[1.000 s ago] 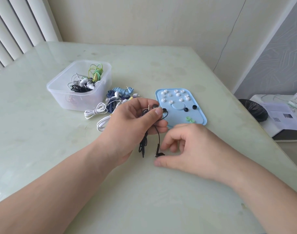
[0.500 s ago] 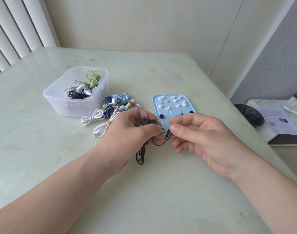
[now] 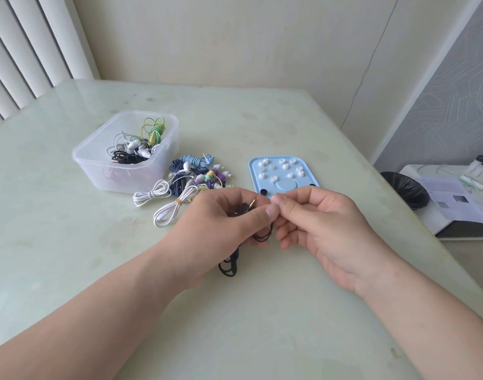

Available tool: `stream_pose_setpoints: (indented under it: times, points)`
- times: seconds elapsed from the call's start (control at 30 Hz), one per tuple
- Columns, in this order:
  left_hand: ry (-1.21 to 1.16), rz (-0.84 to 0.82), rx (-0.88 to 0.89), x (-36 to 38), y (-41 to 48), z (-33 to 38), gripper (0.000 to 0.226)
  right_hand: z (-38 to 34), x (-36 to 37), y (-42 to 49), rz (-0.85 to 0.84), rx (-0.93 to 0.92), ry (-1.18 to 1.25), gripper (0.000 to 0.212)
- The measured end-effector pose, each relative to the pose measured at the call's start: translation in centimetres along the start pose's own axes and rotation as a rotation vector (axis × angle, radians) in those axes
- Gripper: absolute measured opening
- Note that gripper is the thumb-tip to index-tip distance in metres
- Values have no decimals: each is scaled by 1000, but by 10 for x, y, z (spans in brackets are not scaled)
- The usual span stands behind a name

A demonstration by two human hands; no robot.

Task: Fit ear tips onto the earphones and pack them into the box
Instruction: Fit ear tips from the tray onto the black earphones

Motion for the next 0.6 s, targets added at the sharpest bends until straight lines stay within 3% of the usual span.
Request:
stream_pose_setpoints:
  times: [0.13,0.3,0.43,0.5,0.6]
  points:
    - [-25,84,13,-3,3,-1,11,-6,5,6,7,-29,-73,26]
    - [-211,169,33,0,3,-2,11,-6,9,36,28,-413,-872,10]
    - [-256,169,58,0,3,-1,16,4,20,49,-160,-428,-1392,17]
    - [-268,168,56,-1,3,-1,14,5,22,50,-179,-395,-1453,20]
    - [-271,170,58,-1,4,-3,16,5,18,51,-134,-444,-1360,15]
Point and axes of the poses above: each hand's wrist, its own y-axis towards the middle knuckle, its own x-axis out of the palm, z = x × y, the point moved 1 cm from there along y, towards the middle knuckle, and after that the axes turned 10 degrees about -x, right-handed, at the moved point
